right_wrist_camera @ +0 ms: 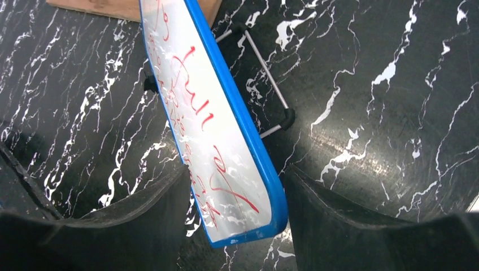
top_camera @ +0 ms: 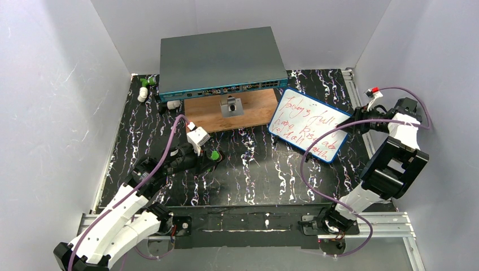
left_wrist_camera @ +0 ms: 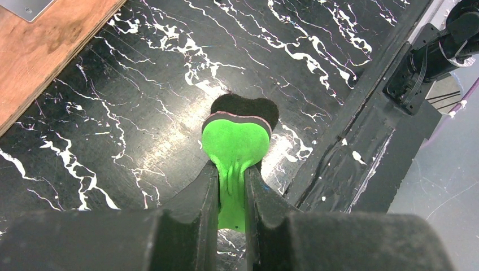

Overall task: Erase the whiteboard
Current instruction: Pick up the whiteboard from the center of the board, then move the whiteboard to the center of the board, then erase the center of the board with the whiteboard.

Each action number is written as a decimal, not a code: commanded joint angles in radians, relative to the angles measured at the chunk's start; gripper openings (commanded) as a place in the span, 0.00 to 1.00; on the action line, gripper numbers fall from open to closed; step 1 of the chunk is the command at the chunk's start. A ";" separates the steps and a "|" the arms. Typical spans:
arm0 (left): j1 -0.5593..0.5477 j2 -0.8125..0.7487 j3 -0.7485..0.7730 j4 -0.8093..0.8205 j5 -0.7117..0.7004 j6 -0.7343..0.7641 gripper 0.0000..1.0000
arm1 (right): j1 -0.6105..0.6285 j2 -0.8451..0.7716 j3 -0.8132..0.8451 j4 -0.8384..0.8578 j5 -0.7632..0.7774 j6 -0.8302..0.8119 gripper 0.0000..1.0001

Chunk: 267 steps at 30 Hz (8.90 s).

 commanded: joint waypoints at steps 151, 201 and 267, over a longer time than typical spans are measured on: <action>-0.264 0.433 -0.267 0.899 -0.755 -0.143 0.00 | 0.713 -0.440 -0.280 -0.290 0.031 0.029 0.01; -0.321 0.552 0.119 0.305 -0.906 -0.266 0.00 | 0.717 -0.433 -0.279 -0.296 0.038 0.020 0.01; -0.338 0.533 0.041 0.336 -0.851 -0.237 0.00 | 0.717 -0.427 -0.278 -0.300 0.047 0.014 0.01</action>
